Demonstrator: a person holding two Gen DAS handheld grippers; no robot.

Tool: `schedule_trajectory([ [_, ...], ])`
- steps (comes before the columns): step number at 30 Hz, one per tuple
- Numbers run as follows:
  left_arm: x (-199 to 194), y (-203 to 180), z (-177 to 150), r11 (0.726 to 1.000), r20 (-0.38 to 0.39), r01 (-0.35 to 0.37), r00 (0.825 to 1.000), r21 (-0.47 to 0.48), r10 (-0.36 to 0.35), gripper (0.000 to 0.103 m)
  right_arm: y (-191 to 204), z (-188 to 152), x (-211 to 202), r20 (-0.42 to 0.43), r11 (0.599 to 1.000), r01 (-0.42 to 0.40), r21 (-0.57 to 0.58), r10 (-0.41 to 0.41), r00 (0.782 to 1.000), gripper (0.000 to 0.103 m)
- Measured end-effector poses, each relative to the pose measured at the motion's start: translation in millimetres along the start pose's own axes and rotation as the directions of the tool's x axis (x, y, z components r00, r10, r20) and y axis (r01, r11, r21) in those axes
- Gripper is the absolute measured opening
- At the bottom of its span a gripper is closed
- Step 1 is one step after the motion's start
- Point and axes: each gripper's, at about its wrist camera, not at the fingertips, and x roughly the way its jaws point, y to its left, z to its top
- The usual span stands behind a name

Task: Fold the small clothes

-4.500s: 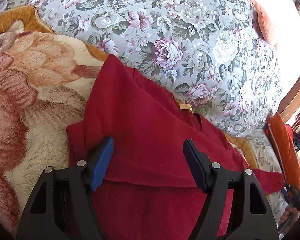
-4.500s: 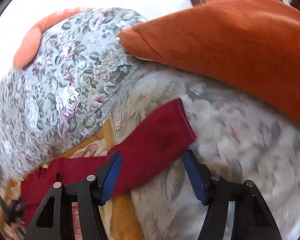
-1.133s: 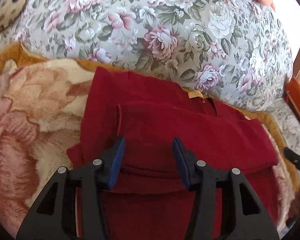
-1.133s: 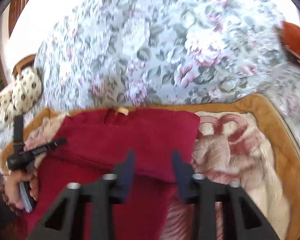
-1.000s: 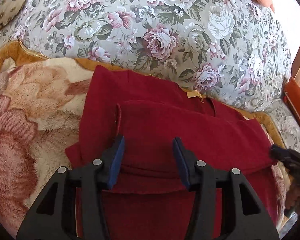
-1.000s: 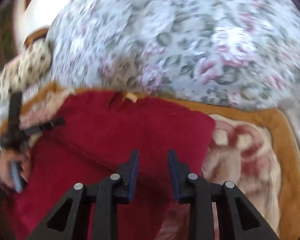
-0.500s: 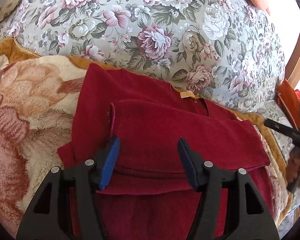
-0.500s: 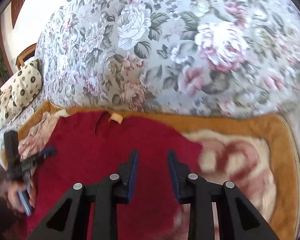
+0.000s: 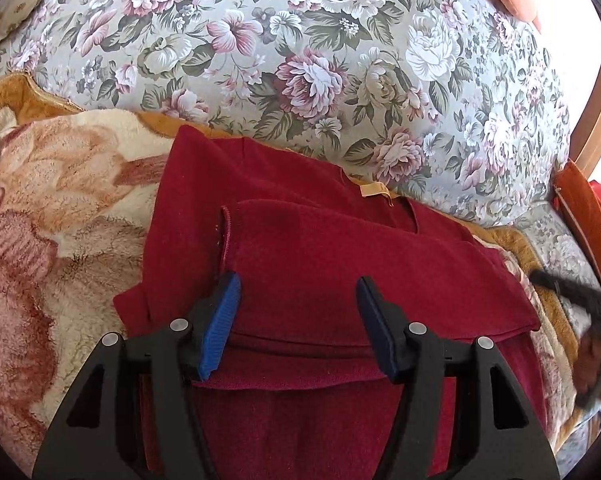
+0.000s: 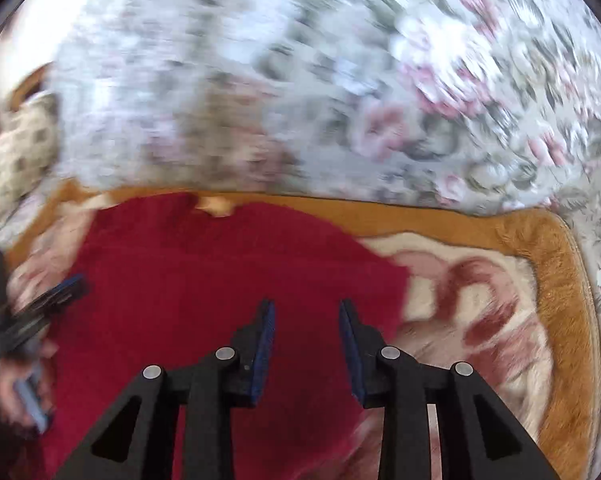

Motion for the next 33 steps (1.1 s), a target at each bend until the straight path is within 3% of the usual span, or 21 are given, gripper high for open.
schedule_trajectory([
  [3,0.2,-0.8,-0.1,1.0,-0.003,-0.003,1.0,0.002,0.003,0.06,7.8,-36.1,20.2,-0.068,0.997,0.059,-0.05,-0.062,0.996,0.042],
  [4,0.4,-1.1,0.2,1.0,-0.003,-0.005,1.0,0.002,0.005,0.06,9.2,-43.8,15.9,0.005,0.995,0.071,-0.066,-0.071,0.997,0.042],
  [8,-1.4,2.6,1.3,0.999,-0.009,0.022,1.0,-0.024,-0.022,0.06,4.0,-31.1,14.3,-0.038,0.997,0.072,0.015,-0.071,0.997,0.043],
  [10,-9.8,3.3,5.2,0.999,-0.054,0.025,0.998,-0.03,-0.027,0.06,7.9,-24.1,-3.7,-0.068,0.993,0.094,0.067,-0.089,0.994,0.043],
  [13,-47.4,6.3,0.3,0.999,-0.103,-0.035,0.994,-0.029,0.032,0.06,20.1,-38.6,-63.8,0.023,0.992,0.018,0.123,-0.021,1.0,0.043],
  [17,-118.4,19.8,-39.9,0.997,-0.109,-0.069,0.992,-0.028,0.065,0.066,42.2,-90.1,-109.9,0.016,0.992,-0.045,0.121,0.043,0.999,0.045],
  [19,-154.5,33.1,-72.1,0.993,-0.114,-0.097,0.989,-0.066,0.089,0.068,52.1,-132.5,-128.6,0.019,0.986,-0.088,0.142,0.087,0.996,0.045],
  [21,-179.5,44.8,-104.5,0.988,-0.141,-0.086,0.988,-0.13,0.068,0.068,57.0,-165.7,-135.3,0.019,0.976,-0.119,0.18,0.118,0.993,0.045],
  [25,-203.9,48.8,-158.8,0.985,-0.194,-0.03,0.981,-0.172,-0.004,0.068,59.2,-226.3,-140.3,-0.035,0.941,-0.143,0.307,0.162,0.986,0.045],
  [29,-211.0,49.3,-192.4,0.975,-0.214,0.038,0.973,-0.217,-0.085,0.068,53.9,-250.4,-144.5,-0.032,0.925,-0.127,0.358,0.149,0.988,0.045],
  [33,-202.6,48.5,-207.5,0.967,-0.233,0.08,0.963,-0.242,-0.138,0.068,52.7,-262.8,-135.9,-0.036,0.883,-0.22,0.415,0.258,0.966,0.045],
])
